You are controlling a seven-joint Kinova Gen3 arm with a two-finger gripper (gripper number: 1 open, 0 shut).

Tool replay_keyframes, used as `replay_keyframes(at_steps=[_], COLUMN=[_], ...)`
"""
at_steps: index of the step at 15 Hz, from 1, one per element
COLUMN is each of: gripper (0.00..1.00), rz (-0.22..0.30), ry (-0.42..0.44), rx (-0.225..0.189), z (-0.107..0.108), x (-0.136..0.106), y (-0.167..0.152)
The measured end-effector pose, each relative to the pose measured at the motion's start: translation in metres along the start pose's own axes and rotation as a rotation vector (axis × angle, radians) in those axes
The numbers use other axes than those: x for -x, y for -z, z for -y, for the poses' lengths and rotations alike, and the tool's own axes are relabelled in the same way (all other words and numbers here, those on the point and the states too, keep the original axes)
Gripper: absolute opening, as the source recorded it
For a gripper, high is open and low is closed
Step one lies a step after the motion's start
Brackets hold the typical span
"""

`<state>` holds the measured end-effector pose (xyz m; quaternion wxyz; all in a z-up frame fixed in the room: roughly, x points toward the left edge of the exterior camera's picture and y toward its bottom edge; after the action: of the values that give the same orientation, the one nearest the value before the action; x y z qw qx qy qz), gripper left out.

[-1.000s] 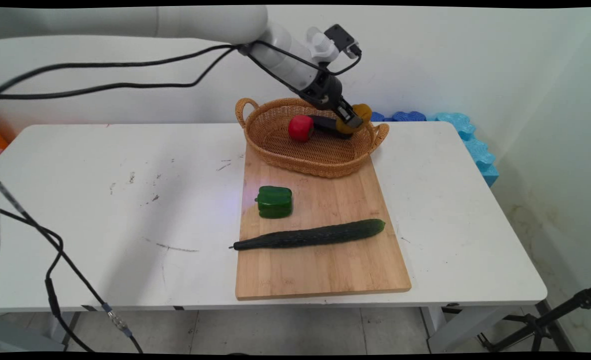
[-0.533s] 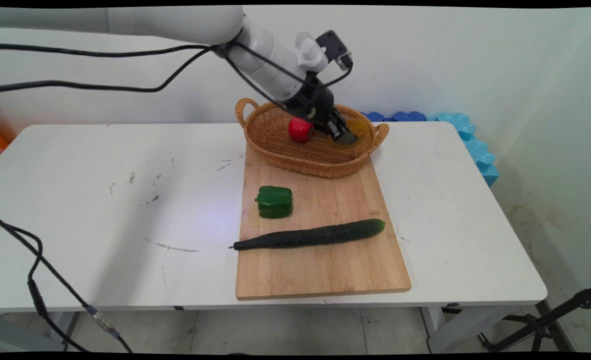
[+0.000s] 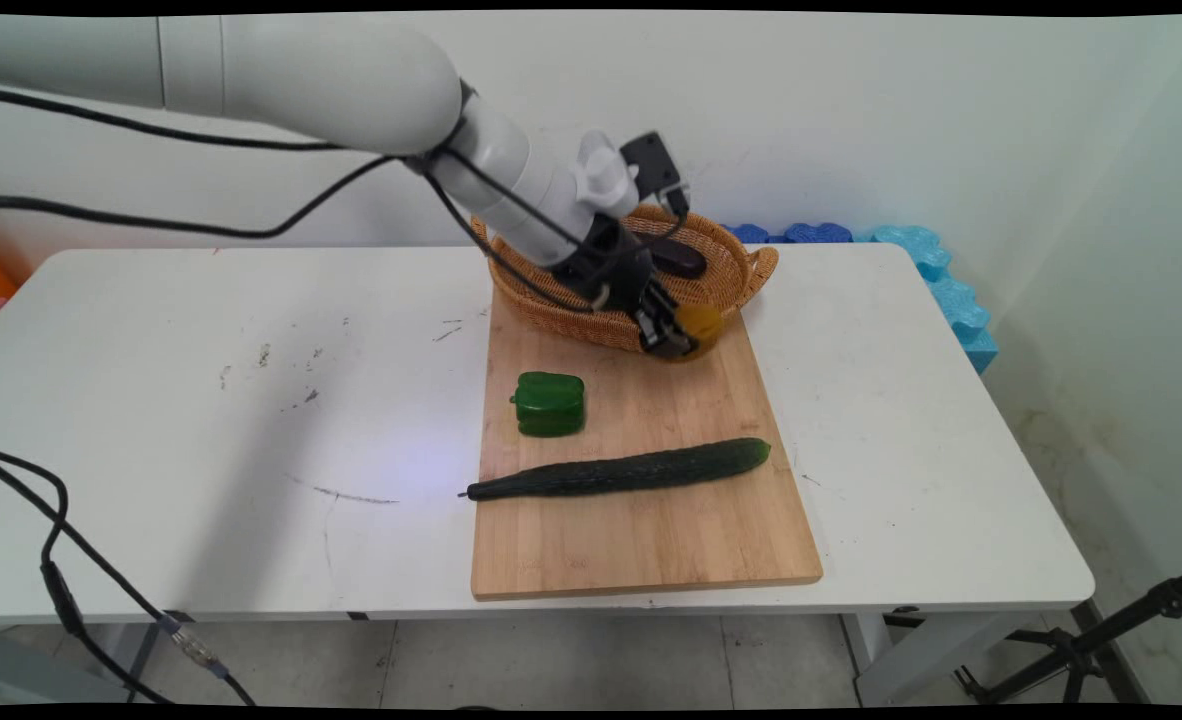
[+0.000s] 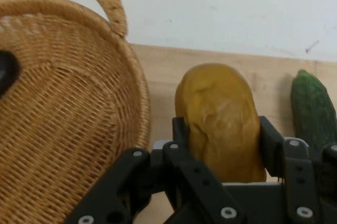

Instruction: Place the picked object on the cutting board

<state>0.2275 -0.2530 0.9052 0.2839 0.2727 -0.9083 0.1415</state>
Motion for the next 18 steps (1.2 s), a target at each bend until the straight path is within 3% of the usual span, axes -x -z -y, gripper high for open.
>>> replay_keyframes(at_steps=[18], gripper=[0.00], rz=[0.071], ry=[-0.041], rx=[0.008], z=[-0.017], x=[0.040], y=[-0.070])
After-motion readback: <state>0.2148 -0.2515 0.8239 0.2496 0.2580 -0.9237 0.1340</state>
